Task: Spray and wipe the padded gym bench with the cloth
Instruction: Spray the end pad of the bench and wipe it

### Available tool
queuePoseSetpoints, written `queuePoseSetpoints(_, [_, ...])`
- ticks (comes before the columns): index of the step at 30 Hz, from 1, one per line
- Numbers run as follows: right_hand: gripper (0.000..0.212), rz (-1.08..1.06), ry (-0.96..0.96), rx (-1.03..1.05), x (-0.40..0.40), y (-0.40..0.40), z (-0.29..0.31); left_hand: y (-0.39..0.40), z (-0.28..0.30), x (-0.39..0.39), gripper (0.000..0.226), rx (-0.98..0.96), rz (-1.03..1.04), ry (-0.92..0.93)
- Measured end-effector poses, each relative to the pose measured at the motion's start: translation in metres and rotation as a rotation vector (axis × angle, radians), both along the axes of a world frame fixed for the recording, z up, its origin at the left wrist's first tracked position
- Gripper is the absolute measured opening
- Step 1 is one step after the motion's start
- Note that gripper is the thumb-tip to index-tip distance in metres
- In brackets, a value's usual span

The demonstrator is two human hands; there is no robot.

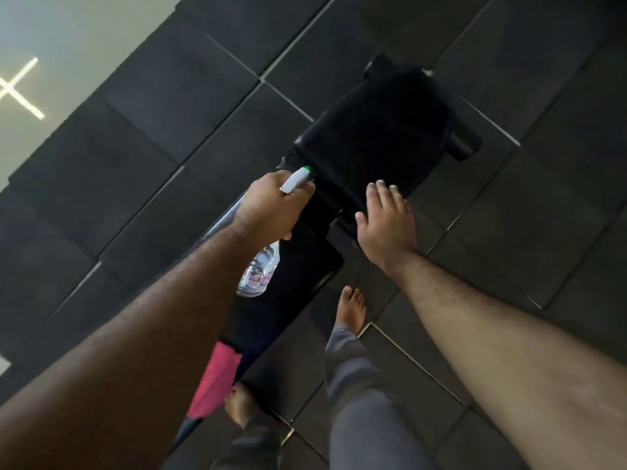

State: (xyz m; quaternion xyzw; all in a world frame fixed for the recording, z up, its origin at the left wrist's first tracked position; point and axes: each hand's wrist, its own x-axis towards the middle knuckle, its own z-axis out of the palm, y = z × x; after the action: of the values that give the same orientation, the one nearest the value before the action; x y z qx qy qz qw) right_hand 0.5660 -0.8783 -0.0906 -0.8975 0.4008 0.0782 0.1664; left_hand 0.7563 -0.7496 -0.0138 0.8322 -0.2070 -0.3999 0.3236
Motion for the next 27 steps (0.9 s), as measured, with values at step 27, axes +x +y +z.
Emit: queuePoseSetpoints(27, [0.054, 0.089, -0.155, 0.009, -0.035, -0.083, -0.007, -0.224, -0.032, 0.051, 0.034, 0.187, -0.217, -0.084])
